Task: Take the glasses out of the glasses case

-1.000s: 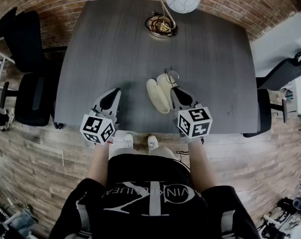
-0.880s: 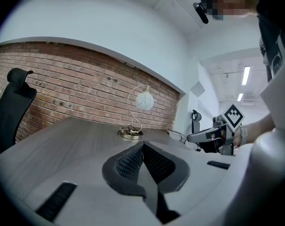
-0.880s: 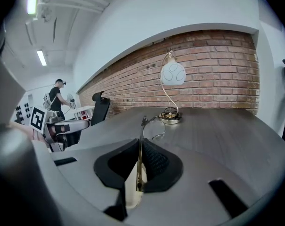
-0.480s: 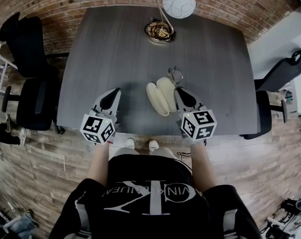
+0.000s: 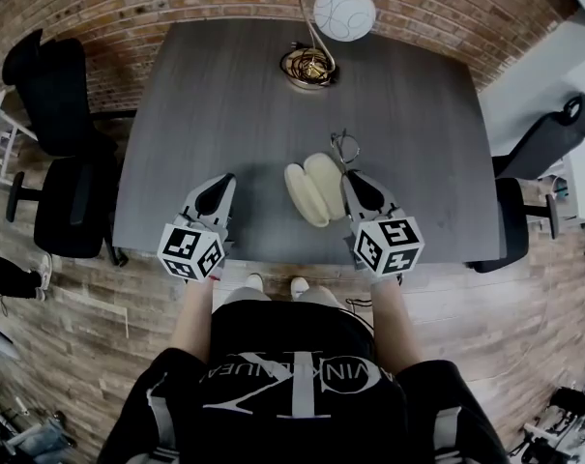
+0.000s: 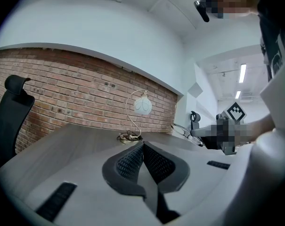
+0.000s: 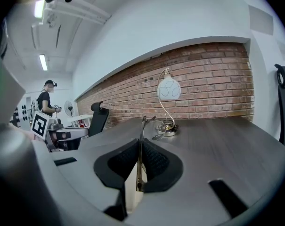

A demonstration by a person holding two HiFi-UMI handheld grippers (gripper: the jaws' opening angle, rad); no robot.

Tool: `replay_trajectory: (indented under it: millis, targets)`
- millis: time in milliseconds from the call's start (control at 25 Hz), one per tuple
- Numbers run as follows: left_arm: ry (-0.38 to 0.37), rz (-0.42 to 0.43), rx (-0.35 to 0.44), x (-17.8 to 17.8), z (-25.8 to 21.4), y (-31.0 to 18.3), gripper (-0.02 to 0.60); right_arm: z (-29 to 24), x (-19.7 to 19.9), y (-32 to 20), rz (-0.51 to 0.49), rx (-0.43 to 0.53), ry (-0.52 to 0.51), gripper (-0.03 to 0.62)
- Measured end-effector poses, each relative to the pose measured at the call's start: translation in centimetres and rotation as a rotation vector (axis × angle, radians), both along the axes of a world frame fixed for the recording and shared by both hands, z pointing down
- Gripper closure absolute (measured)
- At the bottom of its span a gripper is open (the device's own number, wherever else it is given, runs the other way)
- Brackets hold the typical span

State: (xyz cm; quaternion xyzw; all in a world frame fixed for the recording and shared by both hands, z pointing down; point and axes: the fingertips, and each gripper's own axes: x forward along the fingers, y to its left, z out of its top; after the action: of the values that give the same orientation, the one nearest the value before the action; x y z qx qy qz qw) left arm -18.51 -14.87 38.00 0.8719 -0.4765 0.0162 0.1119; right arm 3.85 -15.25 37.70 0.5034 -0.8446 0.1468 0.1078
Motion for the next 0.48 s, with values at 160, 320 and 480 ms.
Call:
replay_trajectory:
  millis: [160,320,480]
  targets:
    - [0.001,-0.004,0.014,0.0,-0.5,-0.2,0.566,-0.7,0.5,0.1,0.012,0.019,-0.016,0.556]
    - [0.003,-0.002,0.029,0.2,-1.1,-0.2,0.566,-1.5,1.0,0.2,0.025,0.038,-0.03,0.556]
    - [0.003,0.004,0.039,0.6,-1.5,-0.2,0.566,-2.3,1.4,0.4,0.034,0.06,-0.038,0.556]
